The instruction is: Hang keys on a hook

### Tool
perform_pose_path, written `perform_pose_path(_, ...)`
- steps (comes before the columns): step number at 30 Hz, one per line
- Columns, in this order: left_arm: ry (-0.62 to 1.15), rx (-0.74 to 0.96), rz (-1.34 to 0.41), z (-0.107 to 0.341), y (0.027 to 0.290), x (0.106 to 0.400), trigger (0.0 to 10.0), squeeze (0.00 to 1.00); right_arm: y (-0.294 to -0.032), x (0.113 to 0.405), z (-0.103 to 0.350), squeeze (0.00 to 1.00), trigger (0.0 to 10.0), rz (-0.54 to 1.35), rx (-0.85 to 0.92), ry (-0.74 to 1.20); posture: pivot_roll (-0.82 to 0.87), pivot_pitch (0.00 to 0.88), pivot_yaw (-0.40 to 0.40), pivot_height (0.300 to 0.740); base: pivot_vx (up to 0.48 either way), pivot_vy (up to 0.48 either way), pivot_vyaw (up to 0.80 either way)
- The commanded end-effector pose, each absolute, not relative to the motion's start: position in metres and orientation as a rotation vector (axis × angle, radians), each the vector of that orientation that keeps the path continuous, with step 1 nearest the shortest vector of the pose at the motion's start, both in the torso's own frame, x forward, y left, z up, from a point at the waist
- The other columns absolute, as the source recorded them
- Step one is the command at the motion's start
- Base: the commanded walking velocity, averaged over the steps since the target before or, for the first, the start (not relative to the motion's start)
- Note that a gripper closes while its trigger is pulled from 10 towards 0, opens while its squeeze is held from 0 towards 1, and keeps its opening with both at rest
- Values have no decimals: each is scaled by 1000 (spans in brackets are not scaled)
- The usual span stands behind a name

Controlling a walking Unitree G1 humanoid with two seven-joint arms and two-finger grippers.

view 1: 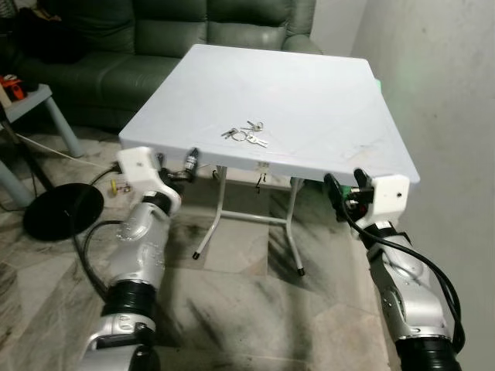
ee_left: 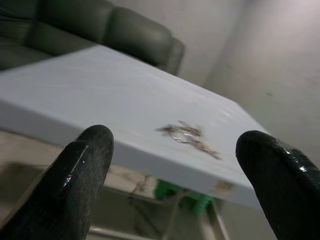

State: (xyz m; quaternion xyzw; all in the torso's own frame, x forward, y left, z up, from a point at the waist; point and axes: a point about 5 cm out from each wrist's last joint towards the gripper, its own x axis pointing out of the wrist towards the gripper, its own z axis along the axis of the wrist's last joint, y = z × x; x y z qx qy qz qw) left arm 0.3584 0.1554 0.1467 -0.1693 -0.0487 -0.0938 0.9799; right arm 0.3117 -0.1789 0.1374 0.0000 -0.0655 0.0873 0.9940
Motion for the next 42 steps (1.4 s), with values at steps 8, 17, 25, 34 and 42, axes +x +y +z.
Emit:
perform_pose_path(8, -109, -335, -153, 151, 165, 358, 10000, 0, -174, 312, 143, 0, 10000, 189, 1, -147, -95, 0, -45, 740, 0, 0, 0)
perform_pose_path(17, -103, -335, -146, 151, 166, 358, 10000, 0, -173, 312, 142, 0, 10000, 183, -16, -142, -95, 0, -43, 740, 0, 0, 0)
perform_pose_path(25, -95, -319, -139, 150, 166, 358, 10000, 0, -175, 311, 143, 0, 10000, 175, -16, -144, -94, 0, -42, 740, 0, 0, 0)
perform_pose_path(34, -89, -293, -141, 148, 164, 357, 10000, 0, -176, 312, 144, 0, 10000, 169, -14, -147, -92, 0, -43, 740, 0, 0, 0)
perform_pose_path(42, -89, -288, -143, 148, 163, 357, 10000, 0, -176, 314, 145, 0, 10000, 167, 9, -148, -90, 0, -44, 740, 0, 0, 0)
